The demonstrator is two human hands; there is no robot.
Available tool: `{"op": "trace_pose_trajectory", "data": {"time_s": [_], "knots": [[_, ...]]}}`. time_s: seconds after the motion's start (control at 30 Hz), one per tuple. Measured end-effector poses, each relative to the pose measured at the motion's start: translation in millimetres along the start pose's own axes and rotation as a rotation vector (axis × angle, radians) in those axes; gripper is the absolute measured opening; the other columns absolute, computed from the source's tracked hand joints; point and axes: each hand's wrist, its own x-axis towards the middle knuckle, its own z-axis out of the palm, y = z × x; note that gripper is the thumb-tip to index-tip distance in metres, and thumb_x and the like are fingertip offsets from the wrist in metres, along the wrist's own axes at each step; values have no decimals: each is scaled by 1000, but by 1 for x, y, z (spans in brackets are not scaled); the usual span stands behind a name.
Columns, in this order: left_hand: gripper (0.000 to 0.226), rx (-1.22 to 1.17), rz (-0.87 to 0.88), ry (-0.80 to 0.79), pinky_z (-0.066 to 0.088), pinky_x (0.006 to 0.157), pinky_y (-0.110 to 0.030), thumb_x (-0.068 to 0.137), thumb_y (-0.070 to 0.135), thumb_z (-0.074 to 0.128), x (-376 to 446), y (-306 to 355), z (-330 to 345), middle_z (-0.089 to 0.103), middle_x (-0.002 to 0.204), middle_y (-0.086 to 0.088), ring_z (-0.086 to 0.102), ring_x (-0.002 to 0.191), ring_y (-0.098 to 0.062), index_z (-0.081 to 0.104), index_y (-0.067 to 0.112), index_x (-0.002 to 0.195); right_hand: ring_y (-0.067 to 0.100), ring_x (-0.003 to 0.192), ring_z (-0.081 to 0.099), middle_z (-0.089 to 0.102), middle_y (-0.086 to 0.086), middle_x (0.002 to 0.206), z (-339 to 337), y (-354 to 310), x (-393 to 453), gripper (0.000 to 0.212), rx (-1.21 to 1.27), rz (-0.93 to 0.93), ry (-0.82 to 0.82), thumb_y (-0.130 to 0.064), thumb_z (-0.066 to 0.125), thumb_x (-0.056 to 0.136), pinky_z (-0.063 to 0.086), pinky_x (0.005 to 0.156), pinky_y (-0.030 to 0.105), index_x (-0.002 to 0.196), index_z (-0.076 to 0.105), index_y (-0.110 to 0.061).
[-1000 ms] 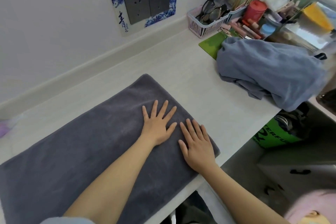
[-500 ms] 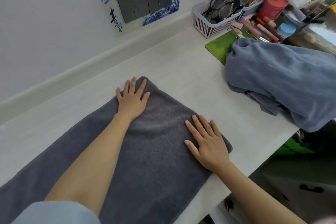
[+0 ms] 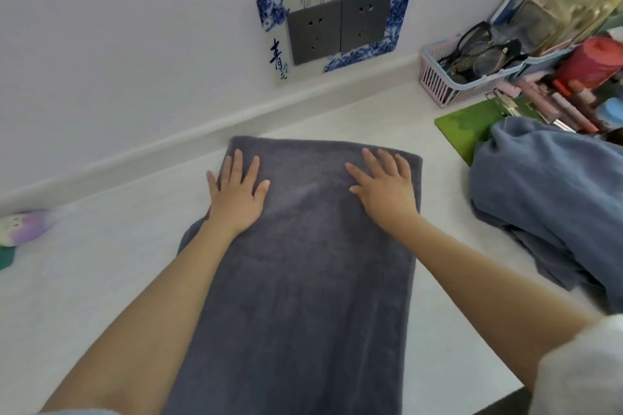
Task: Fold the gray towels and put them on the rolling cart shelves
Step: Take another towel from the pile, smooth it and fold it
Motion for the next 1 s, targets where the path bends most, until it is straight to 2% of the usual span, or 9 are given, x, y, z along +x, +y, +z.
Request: {"op": "trace_pose_trajectory", "data": {"time_s": [0.13, 0.27, 0.37, 0.43, 0.5, 0.6, 0.7, 0.83, 1.0], "knots": [[67, -41, 293, 159, -1, 116, -45, 95, 60, 10, -81, 2, 18, 23, 155, -11, 21, 142, -27, 37, 24, 144, 30, 114, 53, 57, 3, 130, 20, -33, -78, 57, 143, -139, 61, -59, 31, 89, 28, 97, 41, 129, 57, -26], [84, 66, 241, -35, -16, 114, -48, 71, 74, -26, -111, -23, 50, -16, 158, 2, -20, 144, -17, -12, 39, 146, 27, 141, 28, 29, -1, 153, 38, -34, -103, 72, 146, -102, -96, -72, 6, 89, 5, 113, 41, 148, 18, -32], [76, 83, 113, -57, -18, 114, -50, 79, 73, -13, -105, -22, 45, -28, 155, 0, -27, 141, -19, -21, 36, 144, 26, 146, 4, 1, -2, 156, 29, -42, -88, 68, 72, -39, -86, -68, 1, 89, -11, 114, 44, 147, 0, -31], [71, 99, 170, -26, -16, 115, -50, 86, 66, -2, -122, -10, 41, -28, 154, -3, -25, 143, -21, -14, 33, 148, 31, 139, 31, 31, 5, 152, 15, -59, -101, 58, 107, -24, 11, -53, 32, 94, 14, 113, 45, 145, 34, -24], [74, 53, 298, 9, -9, 117, -45, 83, 64, -3, -162, -9, 41, -19, 158, -3, -13, 146, -22, -2, 32, 151, 31, 98, 61, 66, 4, 108, 6, -78, -141, 41, 206, -92, 198, -44, 43, 87, 45, 84, 40, 111, 67, -20], [69, -44, 374, -14, 22, 112, -44, 88, 59, 14, -235, -38, 53, 28, 148, -8, 31, 135, -27, 32, 28, 146, 21, 70, 59, 61, -4, 80, 19, -106, -223, 34, 358, -203, 243, -45, 45, 86, 49, 58, 32, 87, 71, -23], [58, -117, 424, -1, 40, 99, -39, 89, 56, 26, -287, -75, 72, 45, 119, 3, 48, 110, -16, 51, 25, 132, 14, 74, 60, 64, -11, 87, 35, -123, -274, 40, 390, -228, 142, -53, 39, 91, 51, 61, 27, 92, 72, -30], [76, -208, 455, -69, 15, 111, -24, 82, 76, 13, -333, -125, 89, 32, 136, 16, 23, 127, 1, 40, 35, 139, 17, 98, 65, 67, -10, 114, 45, -146, -316, 62, 261, -125, 88, -57, 14, 96, 54, 80, 34, 108, 70, -34], [67, -317, 448, -2, 23, 109, -27, 72, 77, 45, -353, -157, 99, 39, 128, 17, 30, 123, 1, 65, 30, 116, 17, 97, 60, 64, -10, 105, 39, -184, -352, 42, 436, -78, 100, -57, 41, 83, 48, 84, 35, 103, 71, -35]]}}
